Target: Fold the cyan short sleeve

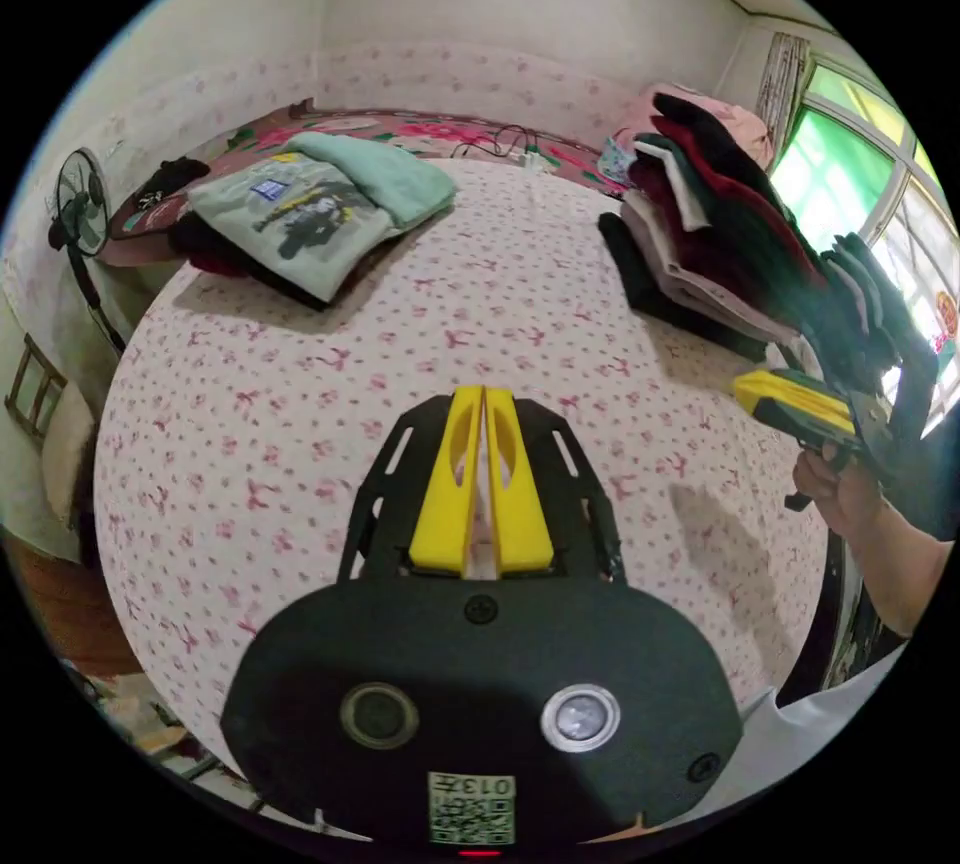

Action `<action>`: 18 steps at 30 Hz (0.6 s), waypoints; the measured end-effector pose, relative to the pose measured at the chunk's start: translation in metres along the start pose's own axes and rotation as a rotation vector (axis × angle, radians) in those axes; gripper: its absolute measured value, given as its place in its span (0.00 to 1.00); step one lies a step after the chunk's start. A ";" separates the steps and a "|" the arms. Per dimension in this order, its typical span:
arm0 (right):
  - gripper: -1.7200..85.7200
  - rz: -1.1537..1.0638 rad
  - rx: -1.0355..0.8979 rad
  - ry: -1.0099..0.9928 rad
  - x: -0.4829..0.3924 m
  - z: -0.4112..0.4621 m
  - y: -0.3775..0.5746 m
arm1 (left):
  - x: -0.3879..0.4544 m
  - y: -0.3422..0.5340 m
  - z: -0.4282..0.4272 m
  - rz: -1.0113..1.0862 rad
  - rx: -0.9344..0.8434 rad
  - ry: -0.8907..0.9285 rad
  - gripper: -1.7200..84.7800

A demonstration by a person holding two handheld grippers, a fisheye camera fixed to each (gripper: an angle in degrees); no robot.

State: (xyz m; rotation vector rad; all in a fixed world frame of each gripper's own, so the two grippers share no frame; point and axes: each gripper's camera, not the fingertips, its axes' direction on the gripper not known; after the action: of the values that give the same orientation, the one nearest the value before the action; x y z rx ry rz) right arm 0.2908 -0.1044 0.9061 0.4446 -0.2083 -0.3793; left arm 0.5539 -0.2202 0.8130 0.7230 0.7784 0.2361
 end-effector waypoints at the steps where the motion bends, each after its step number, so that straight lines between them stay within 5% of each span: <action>1: 0.04 0.000 -0.004 0.005 -0.004 0.007 -0.005 | -0.028 -0.020 -0.007 0.006 0.022 -0.017 0.03; 13: 0.08 0.038 -0.062 0.013 -0.060 0.138 -0.133 | -0.224 -0.261 -0.035 0.105 0.131 -0.072 0.10; 18: 0.12 0.088 -0.049 0.102 -0.050 0.180 -0.185 | -0.266 -0.308 -0.013 0.098 0.101 0.070 0.12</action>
State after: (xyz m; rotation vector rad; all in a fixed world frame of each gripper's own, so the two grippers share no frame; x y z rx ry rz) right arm 0.1384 -0.3069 0.9756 0.4043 -0.1184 -0.2745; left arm 0.3394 -0.5599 0.7477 0.8532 0.8270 0.3143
